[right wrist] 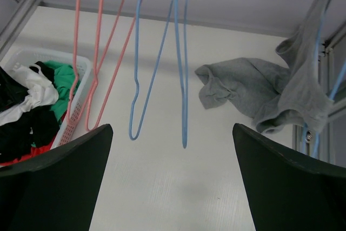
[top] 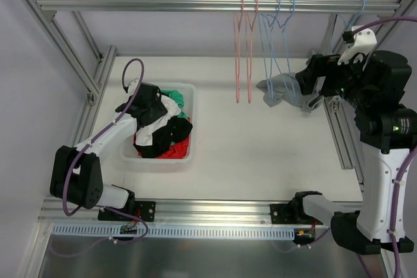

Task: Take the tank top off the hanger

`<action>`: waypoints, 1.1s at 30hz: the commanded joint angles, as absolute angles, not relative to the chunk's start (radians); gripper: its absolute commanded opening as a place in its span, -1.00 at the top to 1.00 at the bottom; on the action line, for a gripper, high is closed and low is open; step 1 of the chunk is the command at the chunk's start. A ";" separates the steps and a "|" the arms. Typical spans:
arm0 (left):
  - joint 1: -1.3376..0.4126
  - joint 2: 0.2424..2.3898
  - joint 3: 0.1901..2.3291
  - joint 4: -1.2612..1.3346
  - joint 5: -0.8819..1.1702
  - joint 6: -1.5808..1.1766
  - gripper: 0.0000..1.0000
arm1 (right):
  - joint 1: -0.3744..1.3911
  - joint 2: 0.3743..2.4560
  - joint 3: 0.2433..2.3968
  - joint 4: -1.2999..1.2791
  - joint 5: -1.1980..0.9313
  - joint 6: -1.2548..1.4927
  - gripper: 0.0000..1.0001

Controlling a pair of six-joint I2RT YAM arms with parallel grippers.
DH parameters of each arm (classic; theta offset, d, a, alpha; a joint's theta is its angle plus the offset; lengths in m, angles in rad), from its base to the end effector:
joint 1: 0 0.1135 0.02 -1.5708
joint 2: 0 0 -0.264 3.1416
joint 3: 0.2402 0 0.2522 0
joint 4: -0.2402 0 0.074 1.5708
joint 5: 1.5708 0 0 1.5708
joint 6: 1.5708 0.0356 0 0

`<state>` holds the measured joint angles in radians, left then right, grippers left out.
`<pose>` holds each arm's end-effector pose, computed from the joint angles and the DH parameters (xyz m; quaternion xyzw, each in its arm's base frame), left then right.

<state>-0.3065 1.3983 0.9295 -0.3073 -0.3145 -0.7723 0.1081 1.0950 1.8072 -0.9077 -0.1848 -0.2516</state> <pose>0.2868 -0.0792 0.2409 -0.2692 0.8721 -0.0724 0.4021 0.1506 0.0229 0.5325 -0.1953 0.7466 0.0258 0.6355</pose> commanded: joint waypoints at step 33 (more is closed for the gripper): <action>-0.367 0.526 0.988 -0.713 -0.055 -0.313 -0.97 | -0.321 1.628 2.138 -0.816 -0.383 -0.379 0.24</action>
<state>-0.3611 0.5346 1.0237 -0.6930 0.0147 -0.3958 -0.3172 1.6547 2.0949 -0.8894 -0.3336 -0.3676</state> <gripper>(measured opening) 0.986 0.400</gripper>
